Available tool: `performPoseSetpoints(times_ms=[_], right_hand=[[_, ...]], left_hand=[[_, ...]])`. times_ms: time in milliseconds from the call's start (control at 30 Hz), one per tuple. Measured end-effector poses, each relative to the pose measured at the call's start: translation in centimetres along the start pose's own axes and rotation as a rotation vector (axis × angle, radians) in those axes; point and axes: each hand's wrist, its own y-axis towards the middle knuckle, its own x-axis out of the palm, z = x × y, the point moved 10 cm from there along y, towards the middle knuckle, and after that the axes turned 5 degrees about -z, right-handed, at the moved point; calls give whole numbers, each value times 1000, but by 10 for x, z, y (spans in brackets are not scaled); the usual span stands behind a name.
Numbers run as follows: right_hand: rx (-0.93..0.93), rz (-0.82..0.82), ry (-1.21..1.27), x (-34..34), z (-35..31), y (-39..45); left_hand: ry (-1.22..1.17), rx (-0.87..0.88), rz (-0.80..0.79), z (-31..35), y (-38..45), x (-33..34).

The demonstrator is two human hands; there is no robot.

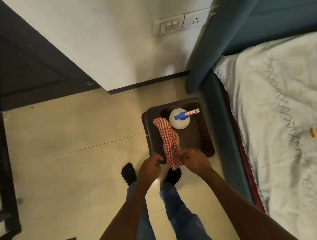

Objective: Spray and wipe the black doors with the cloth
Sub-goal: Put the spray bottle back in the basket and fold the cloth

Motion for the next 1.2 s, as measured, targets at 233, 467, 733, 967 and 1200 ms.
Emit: performPoseSetpoints(times_ms=[233,467,733,967,1200], right_hand=[[196,-145,103,10,-5,28],[164,49,-14,21,10,15],[115,212,31,28,-1,-7],[83,188,-7,24,-12,-2],[73,159,-93,25,-10,-3]], left_hand=[[-45,130,254,62,67,-82],[474,81,59,106,106,-81],[465,56,202,123,107,-93],[184,31,239,112,105,-104],[120,-116,175,98,99,-102]])
